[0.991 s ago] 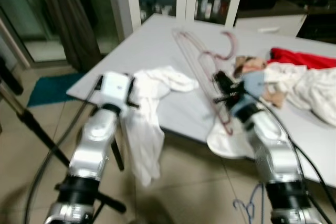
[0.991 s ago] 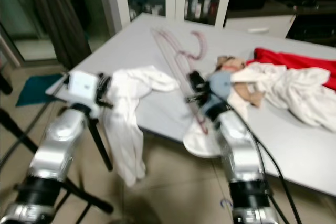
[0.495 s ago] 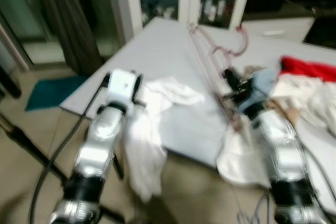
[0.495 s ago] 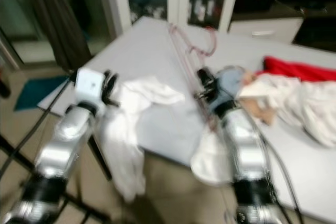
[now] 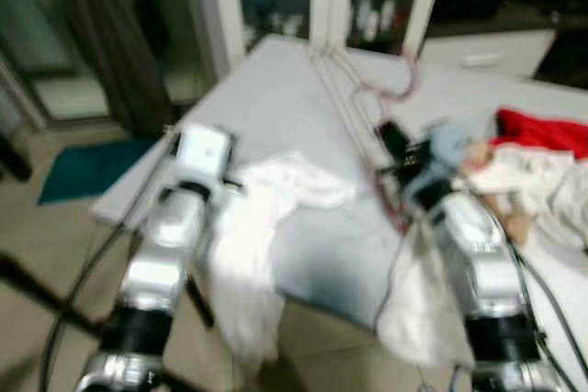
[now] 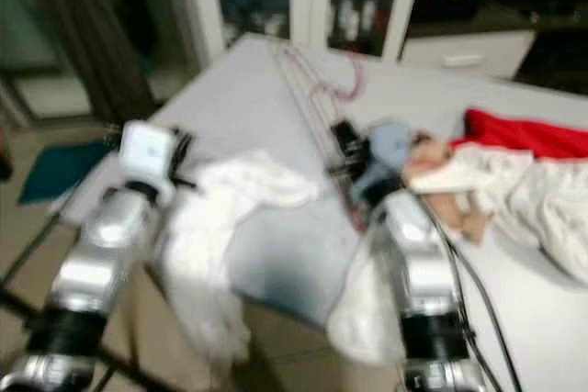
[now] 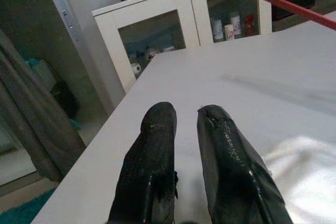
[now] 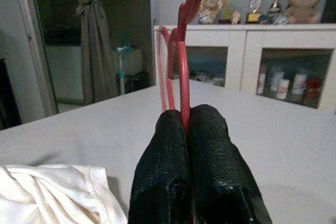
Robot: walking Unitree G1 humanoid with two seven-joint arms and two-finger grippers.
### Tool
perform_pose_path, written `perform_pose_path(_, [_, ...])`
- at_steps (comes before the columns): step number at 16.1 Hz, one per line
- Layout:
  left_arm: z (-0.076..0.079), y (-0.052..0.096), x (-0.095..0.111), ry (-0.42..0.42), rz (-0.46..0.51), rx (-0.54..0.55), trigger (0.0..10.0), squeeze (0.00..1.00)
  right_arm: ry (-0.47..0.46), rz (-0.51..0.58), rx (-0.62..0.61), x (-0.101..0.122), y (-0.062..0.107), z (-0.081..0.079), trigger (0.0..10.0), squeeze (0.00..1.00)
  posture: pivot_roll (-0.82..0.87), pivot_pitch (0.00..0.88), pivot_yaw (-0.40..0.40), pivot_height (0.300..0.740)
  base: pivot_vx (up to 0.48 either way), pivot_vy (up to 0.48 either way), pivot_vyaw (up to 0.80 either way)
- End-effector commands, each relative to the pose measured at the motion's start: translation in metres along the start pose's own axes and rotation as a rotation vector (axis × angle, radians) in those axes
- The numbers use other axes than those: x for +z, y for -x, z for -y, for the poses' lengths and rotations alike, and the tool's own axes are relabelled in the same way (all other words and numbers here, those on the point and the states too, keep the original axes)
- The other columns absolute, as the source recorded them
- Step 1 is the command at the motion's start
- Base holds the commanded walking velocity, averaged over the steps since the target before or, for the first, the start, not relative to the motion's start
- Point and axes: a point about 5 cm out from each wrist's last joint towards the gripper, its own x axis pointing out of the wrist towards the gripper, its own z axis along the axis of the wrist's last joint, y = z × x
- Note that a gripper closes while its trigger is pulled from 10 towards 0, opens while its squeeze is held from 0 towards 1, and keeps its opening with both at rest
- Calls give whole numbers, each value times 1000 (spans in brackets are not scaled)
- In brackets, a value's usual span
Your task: Hang hanger
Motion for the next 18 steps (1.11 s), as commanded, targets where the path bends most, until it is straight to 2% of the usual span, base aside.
perform_pose_path(1, [8, -3, 5, 5, 17, -27, 10000, 0, 20, 11, -30, 5, 3, 10, 10000, 0, -17, 0, 54, 740, 405, -251, 0])
perform_pose_path(13, [8, -3, 5, 5, 17, -27, 10000, 0, 20, 11, -30, 5, 3, 10, 10000, 0, -17, 0, 54, 740, 405, -251, 0])
perform_pose_path(15, [8, -3, 5, 7, 17, -27, 10000, 0, 20, 11, -31, 5, 3, 10, 10000, 0, -17, 0, 54, 740, 352, 0, 0])
perform_pose_path(18, [5, -2, 7, -22, 30, -57, 10000, 0, 17, 2, -38, 2, 5, 9, 10000, 0, -14, 0, 59, 740, 0, 0, 0])
